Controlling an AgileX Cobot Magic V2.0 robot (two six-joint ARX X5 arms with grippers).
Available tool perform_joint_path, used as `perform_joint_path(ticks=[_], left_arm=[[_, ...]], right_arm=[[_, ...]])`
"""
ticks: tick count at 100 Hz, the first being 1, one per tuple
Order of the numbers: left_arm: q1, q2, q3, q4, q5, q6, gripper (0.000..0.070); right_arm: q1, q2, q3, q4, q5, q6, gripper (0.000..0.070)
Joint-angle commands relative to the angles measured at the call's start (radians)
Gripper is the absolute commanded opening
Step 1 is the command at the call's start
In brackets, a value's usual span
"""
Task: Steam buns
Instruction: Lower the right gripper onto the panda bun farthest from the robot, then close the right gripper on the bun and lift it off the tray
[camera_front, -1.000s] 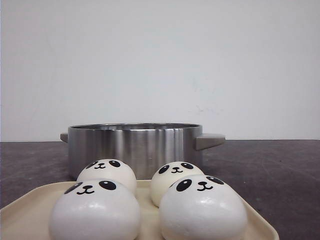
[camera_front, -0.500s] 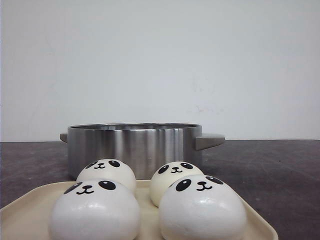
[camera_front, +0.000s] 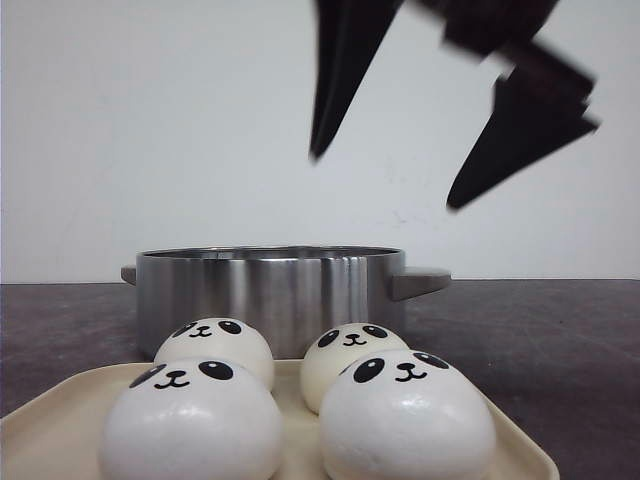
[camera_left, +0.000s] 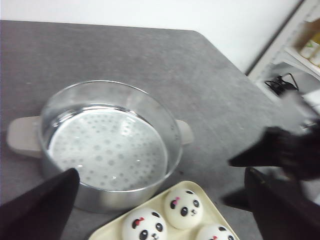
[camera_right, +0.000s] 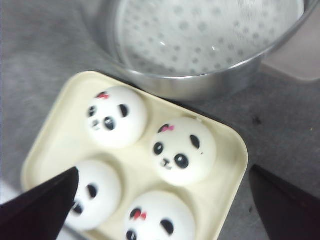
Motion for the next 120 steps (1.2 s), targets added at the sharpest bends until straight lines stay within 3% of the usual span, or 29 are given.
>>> perform_joint_path(ticks=[1, 13, 32, 63, 75, 91, 113, 120], left_arm=[[-0.017, 0.005, 0.016, 0.002, 0.0, 0.014, 0.0643], [-0.039, 0.006, 0.016, -0.013, -0.026, 0.016, 0.0643], [-0.049, 0.005, 0.016, -0.027, -0.039, 0.032, 0.0643], [-0.05, 0.005, 0.016, -0.051, -0.049, 0.041, 0.0643], [-0.051, 0.005, 0.016, -0.049, -0.064, 0.053, 0.0643], [-0.064, 0.005, 0.016, -0.049, -0.099, 0.056, 0.0642], [-0.068, 0.006, 0.016, -0.048, -0.104, 0.059, 0.0639], [-0.068, 0.006, 0.016, -0.05, -0.104, 0.059, 0.0637]], right_arm=[[0.007, 0.08, 0.055, -0.021, 0.004, 0.041, 0.068], [-0.003, 0.204, 0.142, -0.084, -0.001, 0.025, 0.0595], [-0.032, 0.332, 0.186, -0.103, -0.082, 0.014, 0.0592], [-0.064, 0.429, 0.185, -0.116, -0.102, 0.007, 0.0587], [-0.065, 0.443, 0.185, -0.108, -0.101, 0.006, 0.0525], [-0.065, 0.456, 0.185, -0.103, -0.104, 0.007, 0.0521], [-0.066, 0.508, 0.185, -0.106, -0.167, 0.004, 0.0518], [-0.066, 0.52, 0.185, -0.105, -0.149, 0.004, 0.0432]])
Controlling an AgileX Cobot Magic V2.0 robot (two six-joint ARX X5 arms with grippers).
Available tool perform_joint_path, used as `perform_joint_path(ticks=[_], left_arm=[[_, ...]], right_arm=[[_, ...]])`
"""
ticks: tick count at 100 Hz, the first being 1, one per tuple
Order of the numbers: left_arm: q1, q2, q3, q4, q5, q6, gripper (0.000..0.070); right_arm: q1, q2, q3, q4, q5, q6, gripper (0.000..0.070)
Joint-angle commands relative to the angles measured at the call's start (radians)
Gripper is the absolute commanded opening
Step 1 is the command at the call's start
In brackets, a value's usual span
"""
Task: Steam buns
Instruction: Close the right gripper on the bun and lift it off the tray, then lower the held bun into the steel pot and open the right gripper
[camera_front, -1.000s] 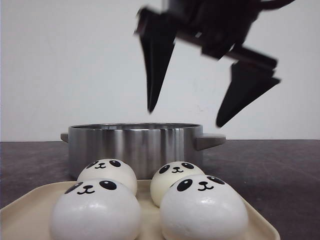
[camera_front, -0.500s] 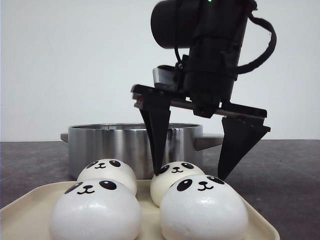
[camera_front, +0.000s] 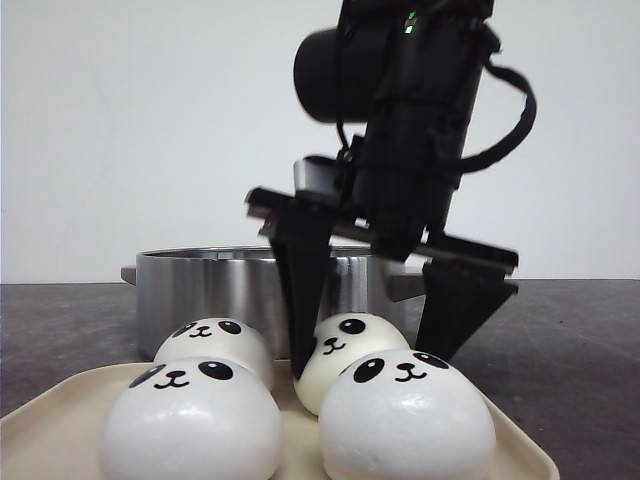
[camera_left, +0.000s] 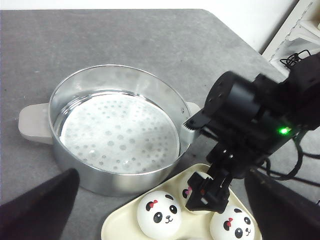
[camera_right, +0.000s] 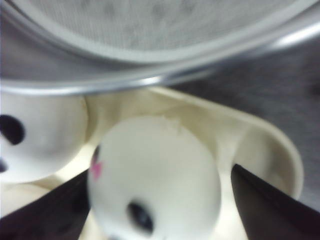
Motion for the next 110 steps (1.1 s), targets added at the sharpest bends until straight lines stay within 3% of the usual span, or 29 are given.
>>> perform_joint_path(ticks=[1, 14, 16, 49, 73, 92, 110], left_arm=[[-0.006, 0.005, 0.016, 0.009, -0.006, 0.01, 0.0637], [-0.006, 0.005, 0.016, -0.003, -0.006, 0.01, 0.0637], [-0.006, 0.005, 0.016, -0.004, -0.006, 0.01, 0.0637], [-0.006, 0.005, 0.016, -0.004, -0.006, 0.01, 0.0637], [-0.008, 0.007, 0.016, 0.004, -0.026, 0.038, 0.0637], [-0.024, 0.007, 0.016, 0.003, -0.051, 0.044, 0.0638], [-0.026, 0.007, 0.016, -0.002, -0.05, 0.044, 0.0638]], right_arm=[[0.01, 0.04, 0.006, -0.003, 0.019, -0.01, 0.0411], [0.01, 0.039, 0.007, -0.002, 0.036, -0.018, 0.0023], [0.01, 0.037, 0.007, -0.004, 0.037, -0.02, 0.0], [0.074, -0.182, 0.076, -0.14, 0.055, -0.072, 0.0], [0.108, -0.351, 0.28, -0.027, 0.255, -0.102, 0.0], [-0.043, -0.229, 0.391, 0.048, 0.169, -0.15, 0.0], [-0.149, 0.005, 0.457, 0.06, 0.014, -0.145, 0.0]])
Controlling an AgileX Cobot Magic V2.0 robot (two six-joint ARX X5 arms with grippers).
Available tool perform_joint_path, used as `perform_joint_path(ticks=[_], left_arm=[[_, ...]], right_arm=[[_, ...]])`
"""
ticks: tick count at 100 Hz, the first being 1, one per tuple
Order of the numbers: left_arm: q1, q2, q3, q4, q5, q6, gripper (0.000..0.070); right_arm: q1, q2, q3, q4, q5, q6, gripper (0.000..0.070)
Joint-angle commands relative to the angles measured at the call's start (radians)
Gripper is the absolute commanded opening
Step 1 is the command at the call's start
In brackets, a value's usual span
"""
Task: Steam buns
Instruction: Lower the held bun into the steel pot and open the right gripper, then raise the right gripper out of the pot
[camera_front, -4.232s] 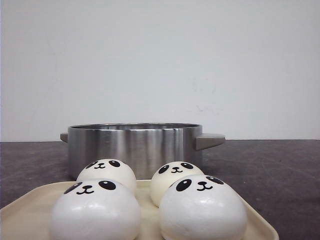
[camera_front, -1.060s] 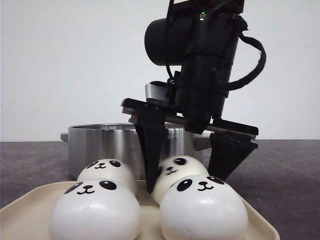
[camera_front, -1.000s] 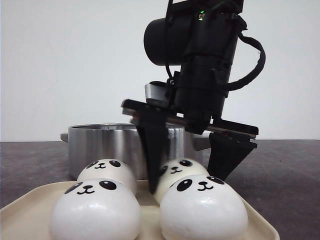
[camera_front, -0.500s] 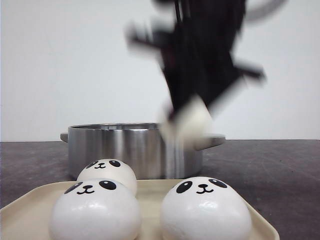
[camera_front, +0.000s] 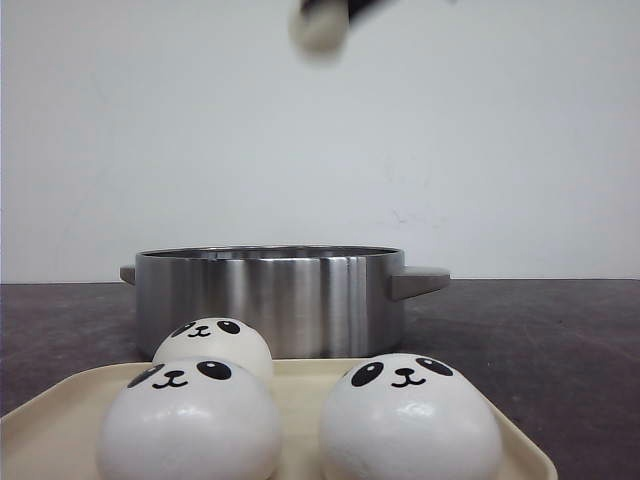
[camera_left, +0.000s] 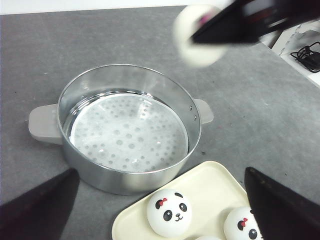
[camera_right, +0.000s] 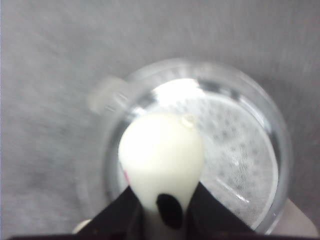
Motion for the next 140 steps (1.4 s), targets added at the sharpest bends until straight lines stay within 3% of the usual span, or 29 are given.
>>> perform_joint_path(ticks=[1, 23, 55, 67, 86, 96, 106, 140], left_arm=[[-0.005, 0.006, 0.016, 0.006, -0.002, 0.013, 0.0638], [-0.005, 0.006, 0.016, -0.003, -0.002, 0.011, 0.0637], [-0.005, 0.006, 0.016, -0.029, -0.002, 0.009, 0.0637], [-0.005, 0.006, 0.016, -0.038, -0.002, 0.009, 0.0637], [-0.005, 0.006, 0.016, -0.048, -0.002, 0.009, 0.0637], [-0.005, 0.006, 0.016, -0.046, -0.002, 0.009, 0.0637], [-0.005, 0.006, 0.016, -0.046, -0.002, 0.009, 0.0637], [-0.005, 0.006, 0.016, -0.056, -0.002, 0.002, 0.0637]], right_arm=[[-0.007, 0.087, 0.039, 0.008, -0.045, -0.011, 0.0], [-0.057, 0.28, 0.073, 0.049, -0.049, -0.01, 0.0], [-0.093, 0.375, 0.073, 0.091, -0.006, 0.003, 0.0004], [-0.094, 0.386, 0.073, 0.093, -0.006, 0.004, 0.0176], [-0.085, 0.386, 0.073, 0.076, -0.014, -0.008, 0.0305], [-0.085, 0.386, 0.073, 0.049, -0.007, -0.012, 0.0462], [-0.084, 0.386, 0.073, 0.034, 0.016, -0.013, 0.0541], [-0.089, 0.343, 0.138, 0.032, 0.045, -0.048, 0.0546]])
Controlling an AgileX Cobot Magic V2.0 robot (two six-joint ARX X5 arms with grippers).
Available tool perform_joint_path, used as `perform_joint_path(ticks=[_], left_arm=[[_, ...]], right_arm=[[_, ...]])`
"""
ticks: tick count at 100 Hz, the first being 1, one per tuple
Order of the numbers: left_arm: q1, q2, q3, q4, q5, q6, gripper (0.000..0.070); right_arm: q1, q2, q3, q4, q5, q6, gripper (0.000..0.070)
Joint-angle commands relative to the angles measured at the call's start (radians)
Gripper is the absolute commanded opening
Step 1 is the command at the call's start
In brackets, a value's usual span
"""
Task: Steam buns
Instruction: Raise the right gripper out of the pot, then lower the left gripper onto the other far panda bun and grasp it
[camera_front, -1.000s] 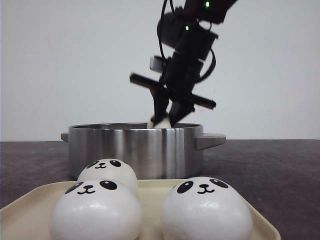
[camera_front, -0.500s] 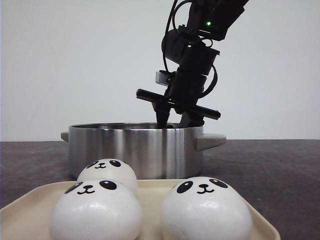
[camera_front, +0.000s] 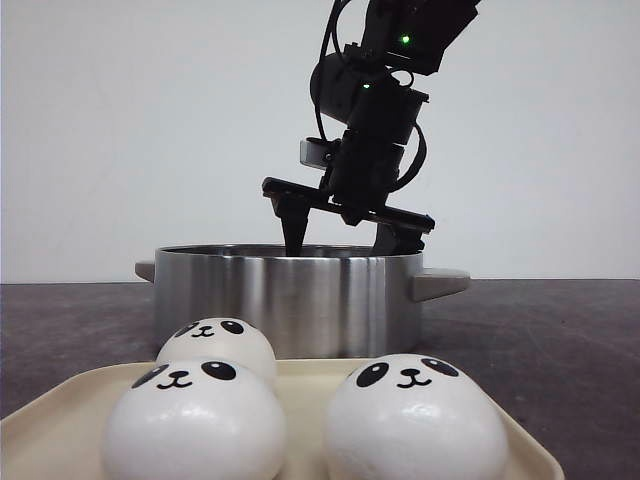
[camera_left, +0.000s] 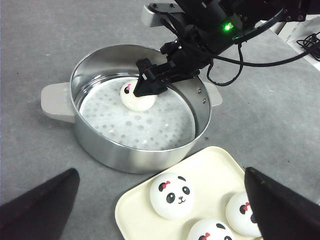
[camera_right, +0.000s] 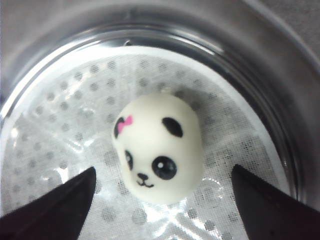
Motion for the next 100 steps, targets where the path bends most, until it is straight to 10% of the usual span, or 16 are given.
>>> perform_joint_path(ticks=[1, 25, 38, 53, 78, 100], left_arm=[[-0.005, 0.006, 0.016, 0.005, -0.002, 0.002, 0.0637], [-0.005, 0.007, 0.016, -0.018, -0.002, 0.002, 0.0637], [-0.005, 0.011, 0.016, -0.013, -0.007, 0.002, 0.0637], [-0.005, 0.037, 0.016, -0.004, -0.009, -0.002, 0.0637], [-0.005, 0.114, 0.016, 0.013, -0.004, -0.034, 0.0637], [-0.027, 0.229, 0.016, 0.048, 0.072, -0.13, 0.0637]], right_arm=[[-0.004, -0.024, 0.056, 0.0, 0.016, -0.032, 0.0541], [0.079, -0.299, 0.149, 0.032, 0.044, -0.163, 0.0], [0.192, -0.488, 0.148, 0.028, 0.136, -0.269, 0.0], [0.418, -0.689, 0.146, 0.001, 0.441, -0.438, 0.0], [0.588, -0.954, 0.084, -0.165, 0.729, -0.439, 0.0], [0.587, -1.189, -0.132, -0.191, 0.804, -0.378, 0.0]])
